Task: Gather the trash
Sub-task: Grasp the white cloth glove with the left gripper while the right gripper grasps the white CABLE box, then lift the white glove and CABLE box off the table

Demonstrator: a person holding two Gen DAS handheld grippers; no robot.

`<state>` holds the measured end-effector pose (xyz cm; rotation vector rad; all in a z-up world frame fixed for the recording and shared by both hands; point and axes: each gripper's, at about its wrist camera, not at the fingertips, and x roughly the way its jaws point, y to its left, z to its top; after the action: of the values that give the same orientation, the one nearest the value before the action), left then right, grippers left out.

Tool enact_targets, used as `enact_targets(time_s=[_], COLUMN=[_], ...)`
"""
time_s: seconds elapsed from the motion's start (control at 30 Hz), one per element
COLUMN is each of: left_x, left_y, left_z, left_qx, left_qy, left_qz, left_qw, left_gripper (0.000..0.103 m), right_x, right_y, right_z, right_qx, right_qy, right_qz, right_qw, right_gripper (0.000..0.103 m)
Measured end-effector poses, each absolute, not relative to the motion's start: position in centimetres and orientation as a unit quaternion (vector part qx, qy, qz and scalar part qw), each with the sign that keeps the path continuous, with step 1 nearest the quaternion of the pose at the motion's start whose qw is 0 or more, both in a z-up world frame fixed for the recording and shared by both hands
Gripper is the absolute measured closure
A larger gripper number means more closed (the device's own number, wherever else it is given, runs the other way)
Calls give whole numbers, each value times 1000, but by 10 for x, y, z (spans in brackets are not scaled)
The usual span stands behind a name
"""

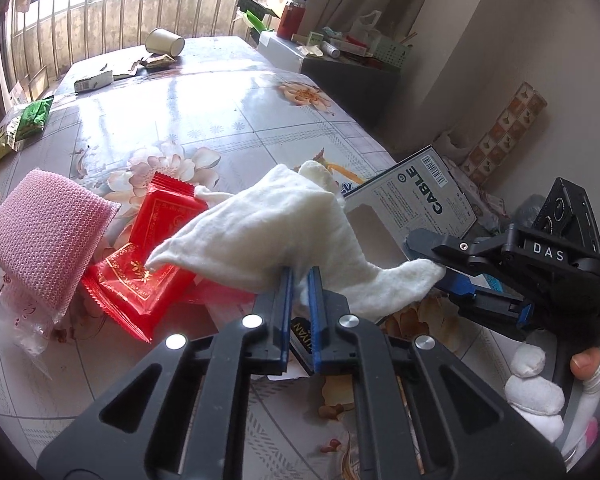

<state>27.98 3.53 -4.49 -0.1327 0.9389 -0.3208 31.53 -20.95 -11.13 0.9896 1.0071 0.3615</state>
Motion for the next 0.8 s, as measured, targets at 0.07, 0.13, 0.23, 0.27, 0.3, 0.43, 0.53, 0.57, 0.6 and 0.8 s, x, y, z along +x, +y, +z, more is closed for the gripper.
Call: enact_targets(time_s=[0.07, 0.13, 0.23, 0.27, 0.3, 0.43, 0.53, 0.57, 0.6, 0.8], left_x=[273, 261, 234, 223, 213, 173, 149, 143, 137, 119], left_y=[37, 38, 40, 41, 42, 46, 41, 39, 36, 16], left_z=[-42, -37, -25, -21, -17, -8, -12, -17, -23, -58], left_qx=[-73, -81, -86, -87, -89, -100, -92, -88, -84, -98], left_qy=[453, 453, 444, 441, 438, 434, 443, 448, 456, 489], left_qz=[-160, -169, -183, -189, -194, -210, -217, -220, -223, -235], left_qw=[874, 871, 873, 873, 873, 870, 865, 862, 857, 835], left_gripper=[98, 99, 100, 100, 100, 100, 100, 100, 100, 100], right_x=[306, 296, 275, 267, 259, 221, 194, 186, 180, 165], right_y=[-215, -220, -233, -237, -241, -262, -278, -283, -288, -294], right_z=[-104, -97, -87, -85, -82, -81, -86, -88, -89, -96], right_qx=[436, 423, 404, 399, 390, 366, 360, 364, 367, 389], right_qy=[458, 457, 459, 460, 462, 476, 492, 494, 496, 499], right_qz=[177, 190, 222, 235, 245, 276, 293, 292, 287, 229], right_qw=[754, 759, 759, 758, 758, 750, 736, 734, 732, 740], right_gripper=[70, 72, 75, 75, 75, 76, 76, 76, 75, 68])
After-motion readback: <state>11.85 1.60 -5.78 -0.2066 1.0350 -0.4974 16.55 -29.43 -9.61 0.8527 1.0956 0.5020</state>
